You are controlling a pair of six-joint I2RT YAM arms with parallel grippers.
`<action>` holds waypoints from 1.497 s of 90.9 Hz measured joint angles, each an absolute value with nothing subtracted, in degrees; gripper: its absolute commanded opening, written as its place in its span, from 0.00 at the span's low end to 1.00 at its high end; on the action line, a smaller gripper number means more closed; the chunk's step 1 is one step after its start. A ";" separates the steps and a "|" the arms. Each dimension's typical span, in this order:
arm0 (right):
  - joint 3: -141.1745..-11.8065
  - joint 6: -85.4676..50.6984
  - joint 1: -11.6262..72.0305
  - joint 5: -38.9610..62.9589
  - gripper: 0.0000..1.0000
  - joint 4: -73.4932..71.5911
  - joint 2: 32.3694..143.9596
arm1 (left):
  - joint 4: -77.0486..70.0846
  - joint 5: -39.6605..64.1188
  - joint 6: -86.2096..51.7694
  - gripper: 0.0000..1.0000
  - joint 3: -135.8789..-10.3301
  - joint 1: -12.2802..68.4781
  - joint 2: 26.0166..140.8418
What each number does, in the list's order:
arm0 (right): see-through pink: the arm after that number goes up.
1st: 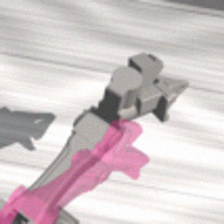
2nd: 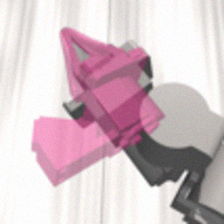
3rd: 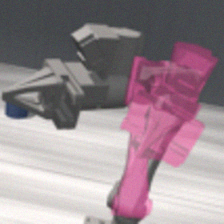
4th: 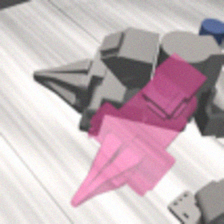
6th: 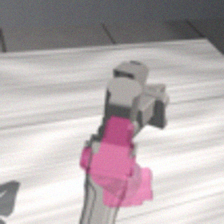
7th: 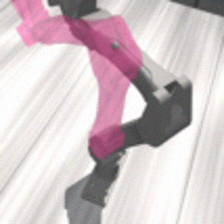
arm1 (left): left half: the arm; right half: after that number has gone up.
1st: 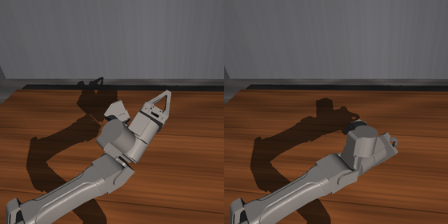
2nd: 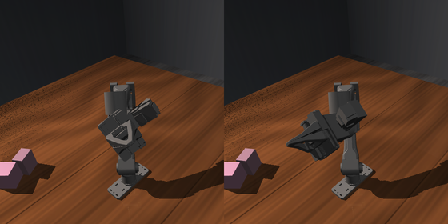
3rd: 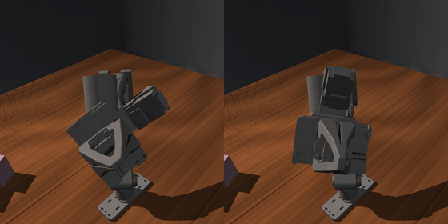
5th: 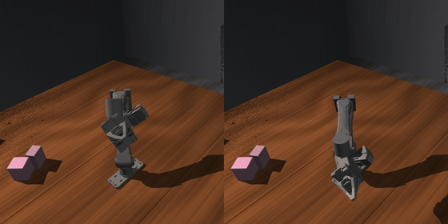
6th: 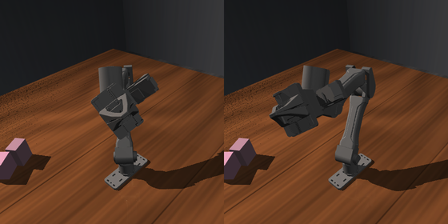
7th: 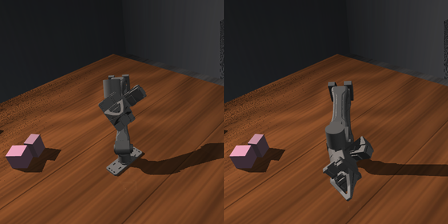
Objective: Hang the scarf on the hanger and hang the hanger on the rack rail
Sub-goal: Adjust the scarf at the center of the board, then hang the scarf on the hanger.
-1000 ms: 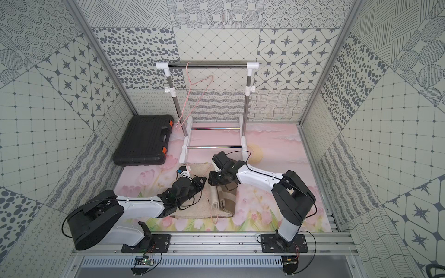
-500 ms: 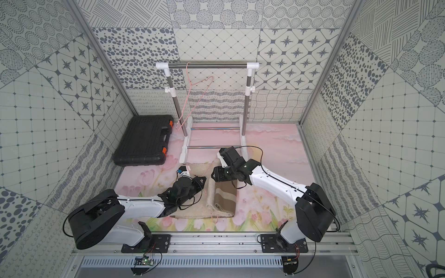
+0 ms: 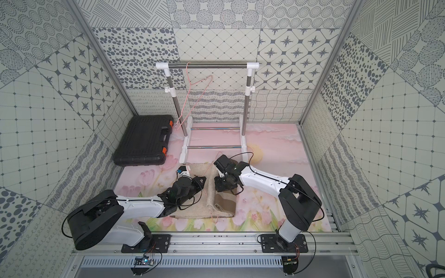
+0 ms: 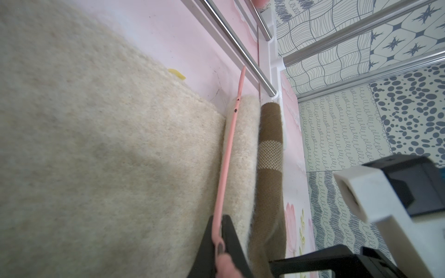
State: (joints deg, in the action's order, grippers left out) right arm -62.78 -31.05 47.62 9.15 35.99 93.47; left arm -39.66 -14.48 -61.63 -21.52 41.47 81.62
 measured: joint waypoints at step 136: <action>-78.13 -34.00 47.94 3.84 0.84 39.77 105.78 | -35.90 -14.72 -61.56 0.00 -22.39 41.41 79.75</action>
